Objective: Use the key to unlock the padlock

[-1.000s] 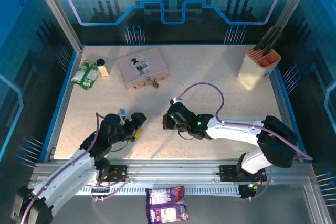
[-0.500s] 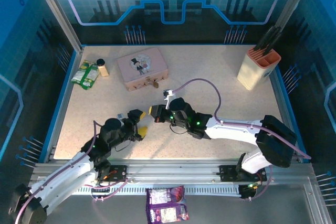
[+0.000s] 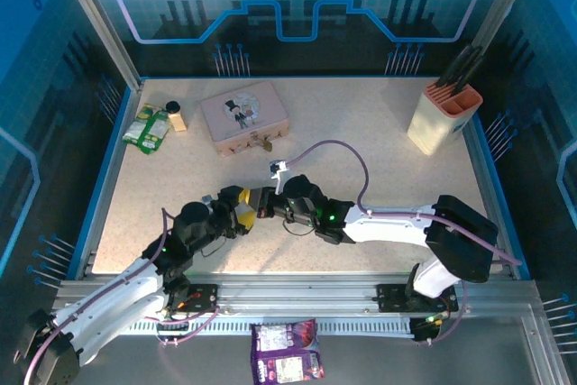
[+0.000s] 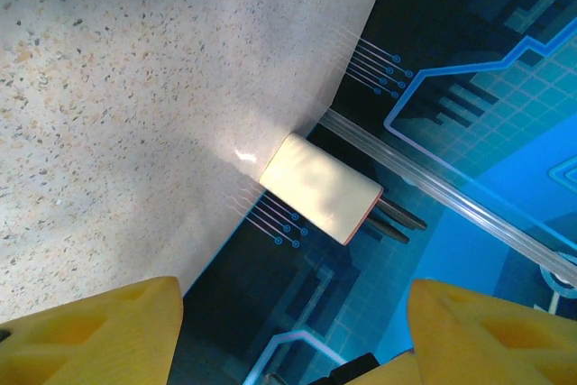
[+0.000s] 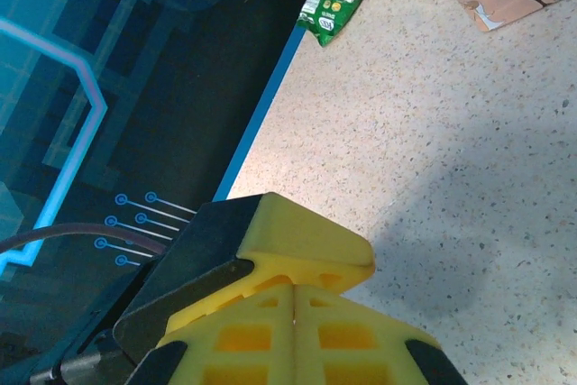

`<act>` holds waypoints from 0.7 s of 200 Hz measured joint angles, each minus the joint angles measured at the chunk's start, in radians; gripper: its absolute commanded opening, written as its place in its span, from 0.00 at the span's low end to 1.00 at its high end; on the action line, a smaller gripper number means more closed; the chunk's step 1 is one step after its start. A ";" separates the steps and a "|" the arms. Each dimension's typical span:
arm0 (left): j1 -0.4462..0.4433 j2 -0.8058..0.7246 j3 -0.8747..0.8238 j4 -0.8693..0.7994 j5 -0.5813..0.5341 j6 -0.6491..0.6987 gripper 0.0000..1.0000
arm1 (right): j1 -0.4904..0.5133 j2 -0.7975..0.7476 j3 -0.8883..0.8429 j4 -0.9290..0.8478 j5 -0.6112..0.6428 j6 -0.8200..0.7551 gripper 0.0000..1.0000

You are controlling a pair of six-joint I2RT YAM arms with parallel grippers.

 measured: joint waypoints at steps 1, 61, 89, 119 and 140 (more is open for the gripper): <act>0.000 0.000 0.000 0.000 0.000 -0.001 0.63 | 0.000 0.000 0.000 0.000 0.000 0.000 0.00; 0.000 0.000 0.000 0.000 -0.010 -0.015 0.52 | 0.013 0.005 -0.008 0.000 0.012 0.000 0.00; 0.000 0.000 -0.001 0.000 -0.010 -0.019 0.47 | 0.024 0.005 -0.023 0.004 0.016 0.000 0.00; 0.000 0.000 -0.001 0.000 -0.010 -0.023 0.41 | 0.040 0.005 -0.045 0.001 0.016 0.000 0.00; 0.000 0.000 -0.001 0.000 -0.010 -0.022 0.36 | 0.043 0.005 -0.061 -0.003 0.019 0.000 0.00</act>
